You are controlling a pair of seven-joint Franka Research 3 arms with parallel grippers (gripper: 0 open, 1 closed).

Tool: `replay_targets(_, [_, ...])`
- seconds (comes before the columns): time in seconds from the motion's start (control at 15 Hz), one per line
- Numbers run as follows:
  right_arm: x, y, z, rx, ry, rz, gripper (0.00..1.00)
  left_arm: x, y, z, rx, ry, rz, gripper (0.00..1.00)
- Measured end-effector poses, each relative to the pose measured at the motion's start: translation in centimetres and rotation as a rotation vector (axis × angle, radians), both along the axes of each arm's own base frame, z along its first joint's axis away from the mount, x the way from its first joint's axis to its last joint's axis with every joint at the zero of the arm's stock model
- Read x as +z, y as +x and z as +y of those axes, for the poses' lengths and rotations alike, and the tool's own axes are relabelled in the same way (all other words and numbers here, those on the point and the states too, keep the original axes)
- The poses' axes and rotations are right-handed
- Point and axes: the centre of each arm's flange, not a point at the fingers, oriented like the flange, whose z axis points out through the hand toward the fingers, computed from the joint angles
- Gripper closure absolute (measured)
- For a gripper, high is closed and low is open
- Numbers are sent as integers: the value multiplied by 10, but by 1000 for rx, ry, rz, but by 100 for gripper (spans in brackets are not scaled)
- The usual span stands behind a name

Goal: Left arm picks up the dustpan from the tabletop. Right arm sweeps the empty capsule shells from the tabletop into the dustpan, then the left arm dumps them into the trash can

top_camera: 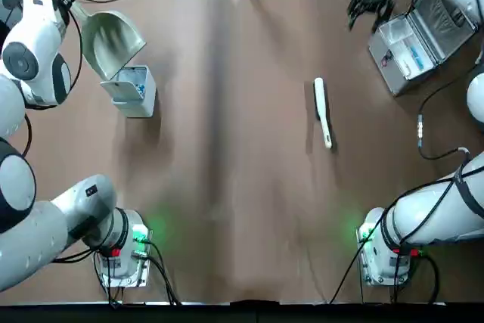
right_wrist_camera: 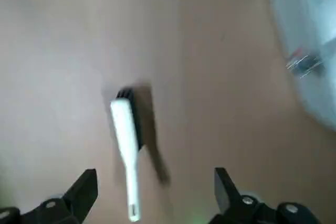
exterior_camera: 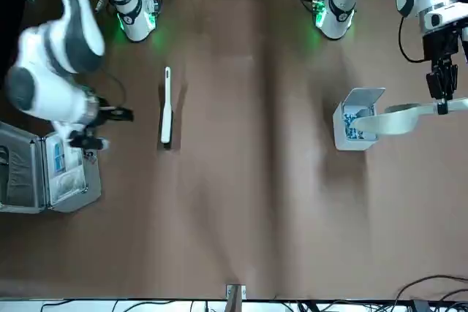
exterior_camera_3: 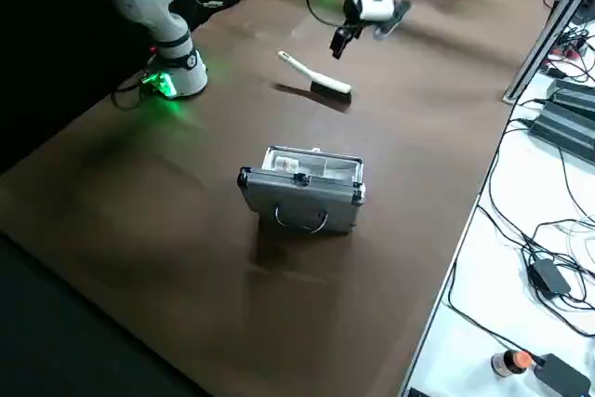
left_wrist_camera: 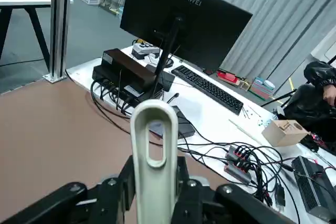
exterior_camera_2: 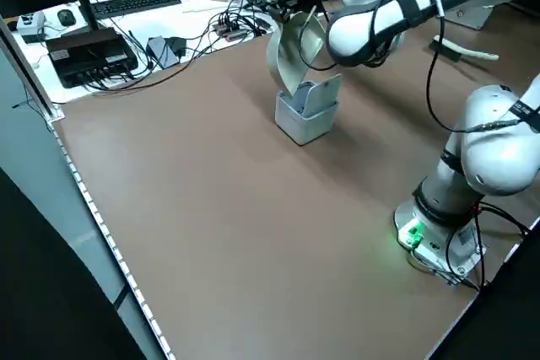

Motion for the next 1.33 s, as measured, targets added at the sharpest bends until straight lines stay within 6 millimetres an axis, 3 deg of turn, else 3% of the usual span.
replay_targets(0.2, [59, 20, -36, 67, -67, -119, 2, 1, -3, -5, -10, 13, -2, 67])
replay_targets(0.27, [81, 26, -66, 68, -78, -159, 1, 1, -3, -7, -13, 15, -1, 67])
replay_targets(0.4, [104, 27, -89, 58, -81, -187, 1, 1, -3, -7, -13, 15, -1, 67])
replay_targets(0.6, [162, 21, -92, 56, -82, -217, 1, 2, -3, -7, 2, -17, -11, 67])
replay_targets(0.8, [211, 0, -76, 84, -77, -211, 1, 4, -2, -7, 23, -64, -24, 67])
replay_targets(1.0, [229, -11, -64, 102, -76, -232, 1, 4, -2, -7, 33, -85, -29, 67])
replay_targets(1.33, [228, -15, -66, 98, -79, -252, 1, -7, 8, 2, 52, -112, 5, 67])
